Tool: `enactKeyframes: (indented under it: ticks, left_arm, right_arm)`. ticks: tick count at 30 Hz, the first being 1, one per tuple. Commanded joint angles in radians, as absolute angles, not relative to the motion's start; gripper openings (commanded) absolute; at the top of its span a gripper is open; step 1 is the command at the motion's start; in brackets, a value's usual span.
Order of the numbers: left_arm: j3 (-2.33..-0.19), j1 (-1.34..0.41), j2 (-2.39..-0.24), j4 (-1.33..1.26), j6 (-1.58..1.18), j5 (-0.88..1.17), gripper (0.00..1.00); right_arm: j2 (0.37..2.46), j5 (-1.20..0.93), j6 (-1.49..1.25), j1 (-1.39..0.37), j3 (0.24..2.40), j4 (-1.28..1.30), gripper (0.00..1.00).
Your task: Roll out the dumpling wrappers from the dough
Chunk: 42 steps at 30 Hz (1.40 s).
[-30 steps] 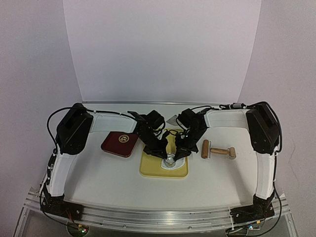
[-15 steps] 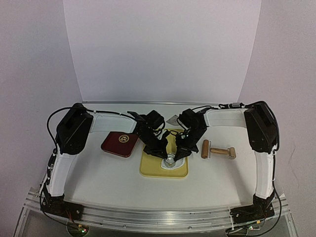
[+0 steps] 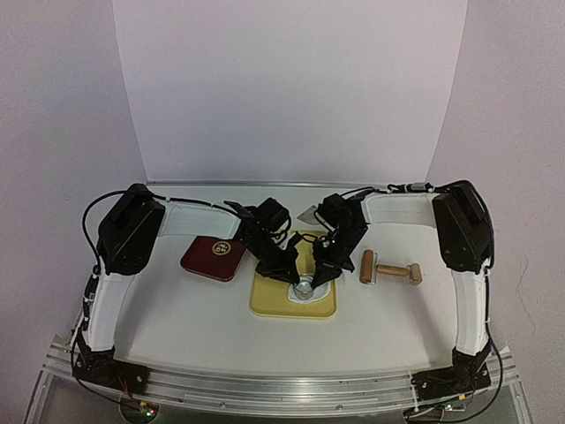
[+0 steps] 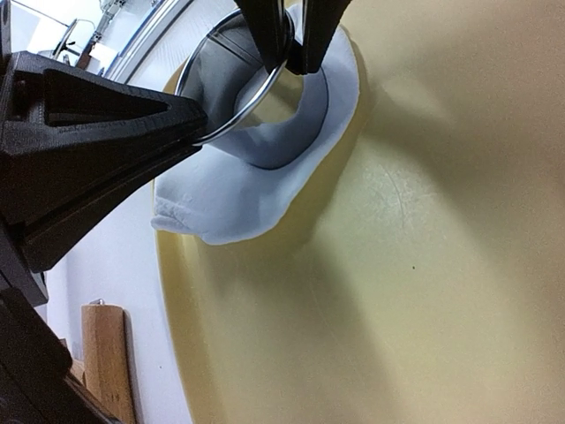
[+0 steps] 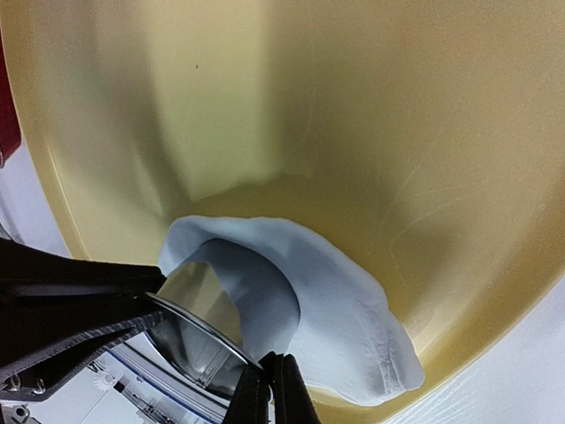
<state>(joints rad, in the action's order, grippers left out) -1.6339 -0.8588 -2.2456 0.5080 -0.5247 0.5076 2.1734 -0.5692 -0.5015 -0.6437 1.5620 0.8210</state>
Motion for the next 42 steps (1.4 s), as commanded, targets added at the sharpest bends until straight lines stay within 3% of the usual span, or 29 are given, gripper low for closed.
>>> enactKeyframes:
  ticks: [1, 9, 21, 33, 42]
  left_arm:
    - [-1.547, -0.856, -2.425, 0.653, -0.492, 0.353, 0.0]
    - [-1.669, -0.856, -2.367, 0.715, -0.469, 0.336, 0.01]
    - [-1.909, -0.856, -2.309, 0.775, -0.492, 0.347, 0.31]
    - [-1.849, -0.857, -2.212, 0.764, -0.509, 0.334, 0.5]
    - [-1.796, -0.912, -2.15, 0.713, -0.432, 0.266, 0.96]
  right_arm:
    - [2.351, -0.316, -0.49, -0.656, 1.503, 0.765, 0.0]
    - [2.29, -0.475, -0.452, -0.657, 1.566, 0.768, 0.01]
    - [2.096, -0.48, -0.46, -0.657, 1.64, 0.788, 0.26]
    - [1.944, -0.388, -0.456, -0.65, 1.573, 0.824, 0.48]
    - [1.969, -0.443, -0.469, -0.604, 1.493, 0.813, 0.5]
